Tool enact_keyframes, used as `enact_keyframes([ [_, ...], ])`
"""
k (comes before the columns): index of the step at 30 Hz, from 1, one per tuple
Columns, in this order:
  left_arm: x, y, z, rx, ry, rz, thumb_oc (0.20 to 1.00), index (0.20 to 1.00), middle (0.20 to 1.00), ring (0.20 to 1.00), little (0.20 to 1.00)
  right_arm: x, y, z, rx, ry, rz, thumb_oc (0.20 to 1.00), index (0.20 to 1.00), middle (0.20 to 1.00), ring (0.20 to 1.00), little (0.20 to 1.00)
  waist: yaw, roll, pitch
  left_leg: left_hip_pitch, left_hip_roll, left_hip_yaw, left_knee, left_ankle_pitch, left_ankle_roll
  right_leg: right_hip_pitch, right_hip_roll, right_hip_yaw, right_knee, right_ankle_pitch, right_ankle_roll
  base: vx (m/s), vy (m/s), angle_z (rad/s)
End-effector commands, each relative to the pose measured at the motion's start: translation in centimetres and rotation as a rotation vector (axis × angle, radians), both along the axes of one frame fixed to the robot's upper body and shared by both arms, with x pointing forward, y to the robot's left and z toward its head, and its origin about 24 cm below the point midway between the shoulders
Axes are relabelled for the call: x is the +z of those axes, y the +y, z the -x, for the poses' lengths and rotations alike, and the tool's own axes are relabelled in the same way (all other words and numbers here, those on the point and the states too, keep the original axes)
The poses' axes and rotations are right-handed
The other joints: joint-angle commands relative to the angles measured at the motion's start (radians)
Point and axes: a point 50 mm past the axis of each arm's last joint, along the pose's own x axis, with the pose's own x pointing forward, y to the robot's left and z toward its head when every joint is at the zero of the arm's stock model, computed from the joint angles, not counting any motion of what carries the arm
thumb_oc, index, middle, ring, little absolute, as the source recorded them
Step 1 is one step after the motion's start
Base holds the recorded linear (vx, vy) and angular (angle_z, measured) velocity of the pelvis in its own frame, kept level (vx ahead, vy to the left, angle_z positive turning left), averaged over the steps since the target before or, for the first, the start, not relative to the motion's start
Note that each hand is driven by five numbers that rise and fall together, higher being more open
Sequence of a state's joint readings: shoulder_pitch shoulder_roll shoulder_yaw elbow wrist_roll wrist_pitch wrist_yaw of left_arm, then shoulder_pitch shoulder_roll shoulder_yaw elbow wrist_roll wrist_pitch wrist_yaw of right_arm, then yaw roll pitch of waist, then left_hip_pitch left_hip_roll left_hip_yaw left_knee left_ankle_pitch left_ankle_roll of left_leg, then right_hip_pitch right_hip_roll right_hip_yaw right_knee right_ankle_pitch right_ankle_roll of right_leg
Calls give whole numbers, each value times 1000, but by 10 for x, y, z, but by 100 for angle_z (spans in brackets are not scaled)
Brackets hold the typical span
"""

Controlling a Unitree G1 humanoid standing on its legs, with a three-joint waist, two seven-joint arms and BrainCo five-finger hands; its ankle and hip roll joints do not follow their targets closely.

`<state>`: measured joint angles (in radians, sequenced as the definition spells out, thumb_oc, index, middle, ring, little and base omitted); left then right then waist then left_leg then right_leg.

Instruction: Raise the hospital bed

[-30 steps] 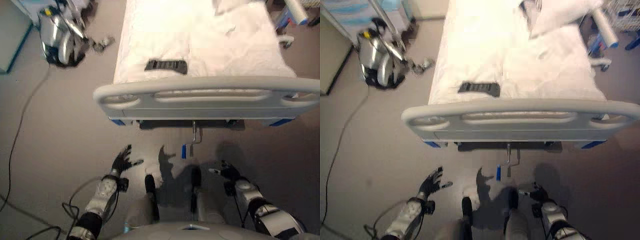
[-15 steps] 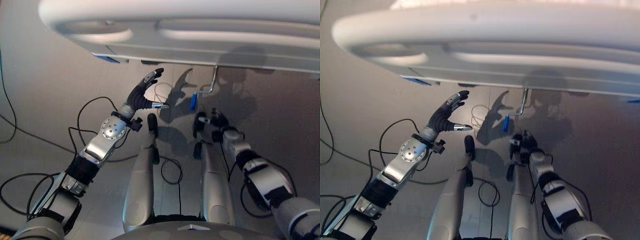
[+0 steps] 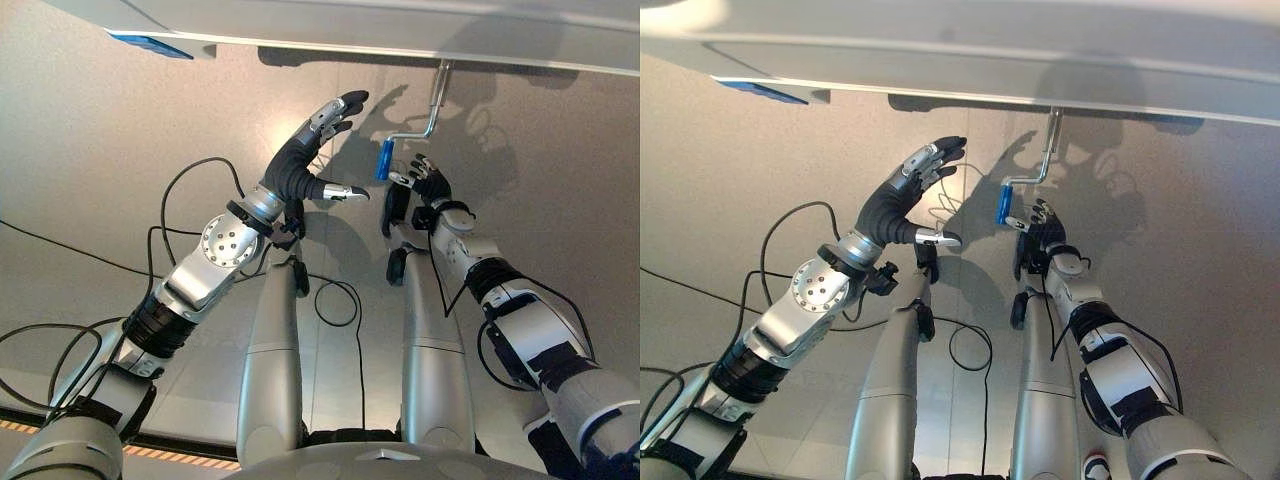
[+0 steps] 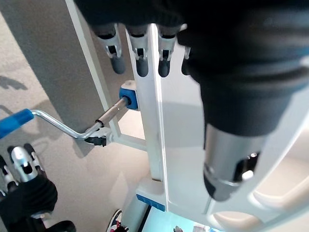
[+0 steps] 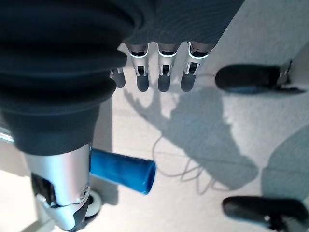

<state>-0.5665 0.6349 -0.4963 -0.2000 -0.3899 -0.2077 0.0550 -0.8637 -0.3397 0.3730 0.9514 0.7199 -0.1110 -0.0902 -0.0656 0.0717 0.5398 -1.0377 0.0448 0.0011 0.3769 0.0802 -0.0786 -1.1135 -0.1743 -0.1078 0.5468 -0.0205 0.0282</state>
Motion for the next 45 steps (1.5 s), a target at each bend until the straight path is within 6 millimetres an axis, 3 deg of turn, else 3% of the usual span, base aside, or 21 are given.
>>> enact_keyframes([
  [1, 25, -3, 30, -117, -110, 106, 1000, 1000, 1000, 1000, 1000, 8, 13, 1, 51, -56, -115, 1000, 1000, 1000, 1000, 1000, 10, -25, -20, -31, -28, 16, 90, -83, 11, 38, 7, 18, -127, 83, 91, 3, -4, -3],
  [13, 40, -14, 39, -174, -214, 51, 1000, 1000, 1000, 1000, 1000, 25, 18, -13, 87, -27, -202, 1000, 1000, 1000, 1000, 1000, 39, 2, -20, -38, -37, 16, 54, -72, 22, 28, 1, 14, -160, 90, 99, 0, 0, 0],
  [21, 51, -22, 43, -220, -286, -18, 1000, 1000, 1000, 1000, 1000, 34, 30, -20, 148, -4, -86, 1000, 1000, 1000, 1000, 1000, 62, 40, -20, -39, -38, 11, 22, -59, 24, 24, 2, 13, -181, 93, 102, 17, -1, 2],
  [29, 52, -16, 39, -195, -294, -100, 1000, 1000, 1000, 1000, 1000, 25, 45, -17, 221, 32, 14, 1000, 1000, 1000, 1000, 1000, 66, 48, -20, -39, -40, 12, 20, -61, 26, 24, 3, 16, -188, 93, 105, 0, 0, 0],
  [38, 60, -12, 39, -180, -327, -87, 1000, 1000, 1000, 1000, 1000, 8, 47, -14, 224, 92, 64, 1000, 1000, 1000, 1000, 1000, 67, 59, -20, -39, -44, 17, 12, -65, 29, 20, 4, 20, -191, 93, 107, 0, 0, 0],
  [39, 60, -11, 39, -178, -323, -85, 1000, 1000, 1000, 1000, 1000, 7, 48, -14, 225, 93, 53, 959, 959, 959, 959, 959, 67, 60, -20, -38, -44, 18, 13, -66, 30, 19, 4, 21, -191, 93, 107, 0, 0, 0],
  [40, 60, -11, 39, -178, -324, -83, 1000, 1000, 1000, 1000, 1000, 7, 47, -14, 223, 94, 46, 715, 715, 715, 715, 715, 66, 60, -20, -38, -44, 18, 11, -66, 30, 17, 4, 23, -191, 93, 108, 0, 0, 0],
  [41, 59, -10, 39, -173, -321, -86, 1000, 1000, 1000, 1000, 1000, 8, 47, -14, 221, 90, 43, 200, 200, 200, 200, 200, 66, 61, -20, -39, -44, 18, 11, -66, 31, 15, 5, 24, -190, 93, 108, 0, 0, 0],
  [45, 56, -6, 38, -165, -302, -94, 1000, 1000, 1000, 1000, 1000, 10, 51, -13, 224, 71, 14, 200, 200, 200, 200, 200, 61, 57, -20, -37, -43, 24, 11, -68, 31, 13, 6, 29, -194, 96, 108, 0, 0, 0],
])
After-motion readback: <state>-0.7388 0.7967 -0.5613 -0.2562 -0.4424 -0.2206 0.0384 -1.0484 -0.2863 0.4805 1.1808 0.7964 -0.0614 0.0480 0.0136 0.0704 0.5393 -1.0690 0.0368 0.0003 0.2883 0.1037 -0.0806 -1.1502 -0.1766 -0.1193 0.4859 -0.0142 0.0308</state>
